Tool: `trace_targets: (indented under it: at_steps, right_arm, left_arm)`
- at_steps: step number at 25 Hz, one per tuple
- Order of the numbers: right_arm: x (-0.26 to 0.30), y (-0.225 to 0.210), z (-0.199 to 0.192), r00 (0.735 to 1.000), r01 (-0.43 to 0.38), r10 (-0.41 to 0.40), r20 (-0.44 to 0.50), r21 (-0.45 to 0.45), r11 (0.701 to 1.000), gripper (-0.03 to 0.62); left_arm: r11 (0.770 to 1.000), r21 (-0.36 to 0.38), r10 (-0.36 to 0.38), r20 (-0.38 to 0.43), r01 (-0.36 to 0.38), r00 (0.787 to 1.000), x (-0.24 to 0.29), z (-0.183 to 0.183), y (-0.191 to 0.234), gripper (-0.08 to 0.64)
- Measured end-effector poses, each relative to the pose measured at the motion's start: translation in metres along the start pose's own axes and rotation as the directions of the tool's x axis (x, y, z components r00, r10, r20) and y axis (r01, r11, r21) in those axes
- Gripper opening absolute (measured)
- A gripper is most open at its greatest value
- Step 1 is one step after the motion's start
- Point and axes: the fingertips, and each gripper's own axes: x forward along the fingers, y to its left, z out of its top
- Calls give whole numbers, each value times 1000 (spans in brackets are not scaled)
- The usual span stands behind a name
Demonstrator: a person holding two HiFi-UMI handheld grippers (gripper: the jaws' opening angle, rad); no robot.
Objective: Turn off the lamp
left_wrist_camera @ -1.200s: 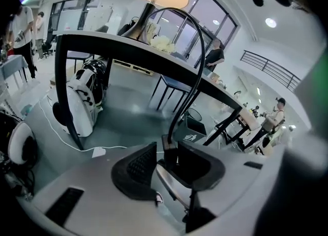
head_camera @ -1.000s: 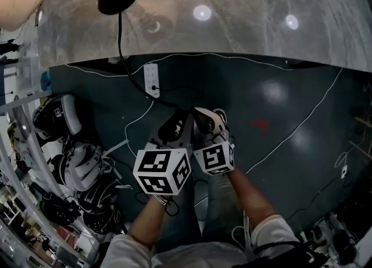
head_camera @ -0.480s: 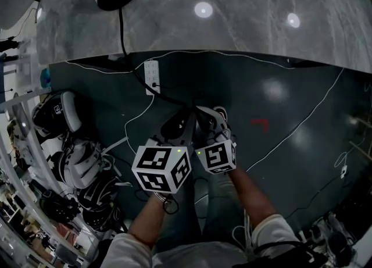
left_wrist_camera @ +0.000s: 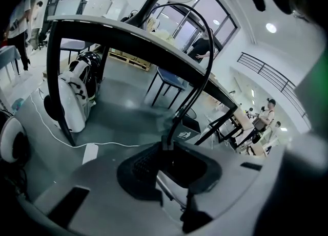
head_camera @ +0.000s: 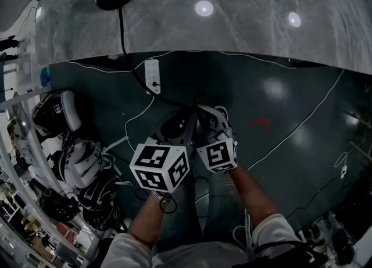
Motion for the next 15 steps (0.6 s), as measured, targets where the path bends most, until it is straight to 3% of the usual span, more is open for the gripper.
trace_targets:
  at_steps: [4, 15]
  right_arm:
    - [4, 2, 6, 1000, -13, 13, 23, 17, 1000, 11]
    - [11, -11, 14, 999, -20, 18, 46, 37, 999, 11]
  left_arm:
    - [1000, 4, -2, 1, 2, 1000, -1, 2, 1, 77]
    - [993, 105, -51, -27, 53, 998, -5, -6, -1, 78]
